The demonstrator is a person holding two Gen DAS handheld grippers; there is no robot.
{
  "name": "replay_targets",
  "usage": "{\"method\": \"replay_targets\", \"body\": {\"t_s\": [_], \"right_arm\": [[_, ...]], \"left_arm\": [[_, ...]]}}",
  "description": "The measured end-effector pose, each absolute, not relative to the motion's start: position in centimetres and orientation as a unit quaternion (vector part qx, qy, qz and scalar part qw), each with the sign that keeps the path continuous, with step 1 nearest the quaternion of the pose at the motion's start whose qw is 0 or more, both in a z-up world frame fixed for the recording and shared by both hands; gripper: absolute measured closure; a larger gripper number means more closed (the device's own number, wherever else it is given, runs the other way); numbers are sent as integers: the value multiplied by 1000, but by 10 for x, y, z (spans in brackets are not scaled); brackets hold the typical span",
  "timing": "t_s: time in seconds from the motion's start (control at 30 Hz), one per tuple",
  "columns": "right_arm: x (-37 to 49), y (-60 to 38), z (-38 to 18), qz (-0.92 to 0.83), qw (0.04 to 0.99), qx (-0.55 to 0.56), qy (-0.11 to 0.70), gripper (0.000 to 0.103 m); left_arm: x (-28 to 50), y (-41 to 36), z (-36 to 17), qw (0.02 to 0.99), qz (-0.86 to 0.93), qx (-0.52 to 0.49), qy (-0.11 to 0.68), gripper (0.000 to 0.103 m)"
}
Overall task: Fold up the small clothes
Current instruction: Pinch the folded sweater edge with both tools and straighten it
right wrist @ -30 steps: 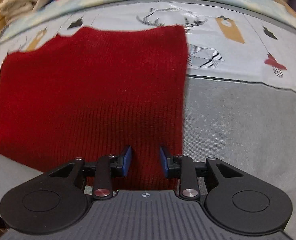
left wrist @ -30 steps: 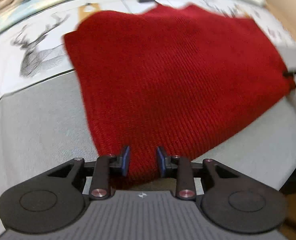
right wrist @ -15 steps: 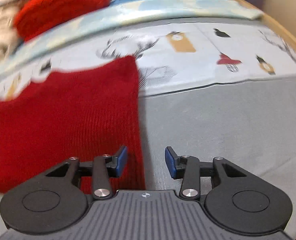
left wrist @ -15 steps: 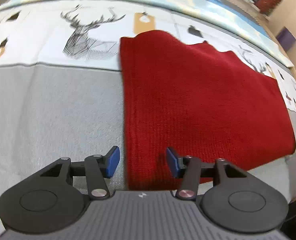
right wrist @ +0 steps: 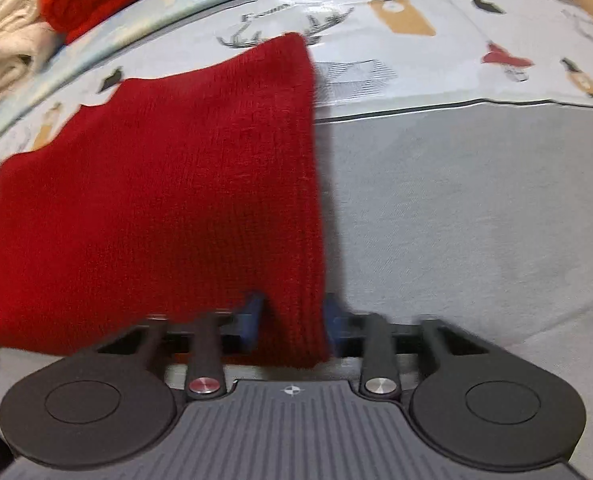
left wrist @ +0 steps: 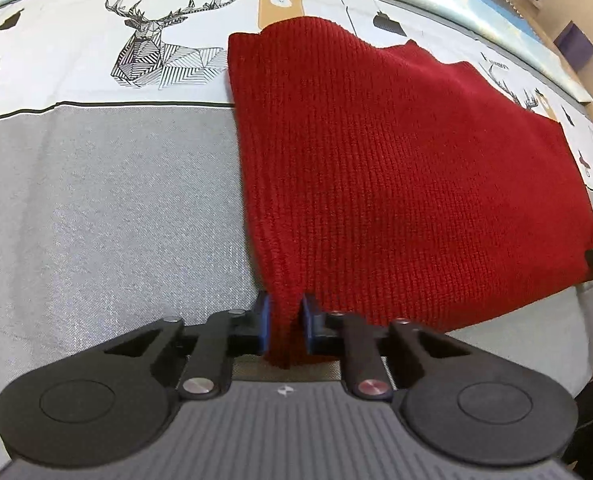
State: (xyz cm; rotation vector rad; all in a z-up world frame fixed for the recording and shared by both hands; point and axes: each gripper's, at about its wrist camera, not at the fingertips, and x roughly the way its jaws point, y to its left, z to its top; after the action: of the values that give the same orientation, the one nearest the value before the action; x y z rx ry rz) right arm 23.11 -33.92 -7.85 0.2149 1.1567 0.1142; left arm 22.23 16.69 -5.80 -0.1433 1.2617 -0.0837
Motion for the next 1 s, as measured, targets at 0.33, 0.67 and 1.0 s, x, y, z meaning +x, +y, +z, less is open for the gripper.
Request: {"method": "replay_targets", "body": {"t_s": [0.33,0.67,1.0], "right_arm": [[236,-348,-78,19,845,96,526,91],[228,-344,-49,-18,896,49,441,62],[239,-334,-75,-1,857,18,515,52]], "left_arm": [[220,160,-59,801,-44,-40,596,85],[214,156,-24,850,-76,-71,516,67],[212,137,-53,813,-67,-3,579,67]]}}
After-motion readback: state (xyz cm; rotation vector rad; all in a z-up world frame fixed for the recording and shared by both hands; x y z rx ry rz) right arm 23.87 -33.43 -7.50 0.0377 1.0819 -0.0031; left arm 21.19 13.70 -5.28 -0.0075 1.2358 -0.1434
